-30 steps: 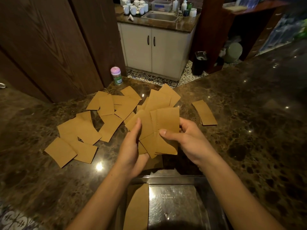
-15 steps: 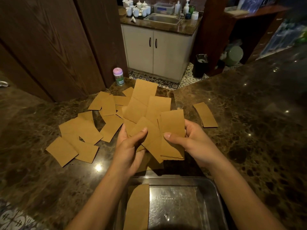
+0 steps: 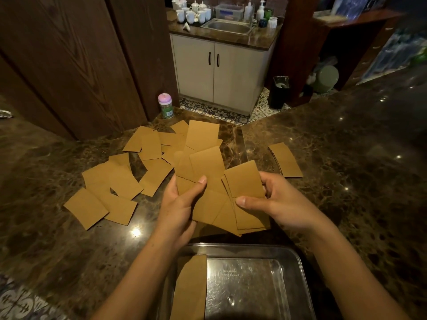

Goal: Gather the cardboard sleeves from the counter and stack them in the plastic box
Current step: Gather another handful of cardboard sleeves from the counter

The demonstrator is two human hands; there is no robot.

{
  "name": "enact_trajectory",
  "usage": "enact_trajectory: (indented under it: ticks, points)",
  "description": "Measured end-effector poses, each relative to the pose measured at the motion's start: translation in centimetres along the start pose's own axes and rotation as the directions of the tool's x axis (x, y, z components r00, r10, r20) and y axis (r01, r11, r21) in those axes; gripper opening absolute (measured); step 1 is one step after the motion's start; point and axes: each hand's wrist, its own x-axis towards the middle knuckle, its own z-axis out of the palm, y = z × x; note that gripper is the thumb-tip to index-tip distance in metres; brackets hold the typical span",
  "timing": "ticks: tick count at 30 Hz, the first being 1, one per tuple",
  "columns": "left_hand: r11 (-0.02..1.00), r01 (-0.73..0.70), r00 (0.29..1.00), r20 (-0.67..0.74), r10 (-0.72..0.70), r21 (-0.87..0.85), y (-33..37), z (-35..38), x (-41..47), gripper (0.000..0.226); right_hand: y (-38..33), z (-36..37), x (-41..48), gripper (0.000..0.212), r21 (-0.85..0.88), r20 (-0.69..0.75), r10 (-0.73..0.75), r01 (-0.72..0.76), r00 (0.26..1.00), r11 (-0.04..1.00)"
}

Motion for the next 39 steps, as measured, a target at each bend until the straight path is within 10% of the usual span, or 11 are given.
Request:
enact_trajectory:
  ticks: [16,29,39]
  points:
    - [0.988,-0.135,0.975,-0.188,0.118,-0.08,1.8,-1.5,1.3,0.043,1.0,-1.9,-1.4,0.021,-0.008,0.057,0.031,-0.03,0.998,1.0]
    - [0.998,-0.058,0.998,0.0,0.058,-0.002,0.6,0.3,-0.4,0.045,-0.7,-0.4,-0.1,0.04,0.474,-0.124,0.046,0.018,0.991,0.88]
    - [0.996,-0.064,0.998,0.031,0.062,0.055,0.2,0.6,-0.2,0.028,-1.1,0.9,0.1,0.033,0.133,-0.343,-0.087,0.139,0.936,0.981]
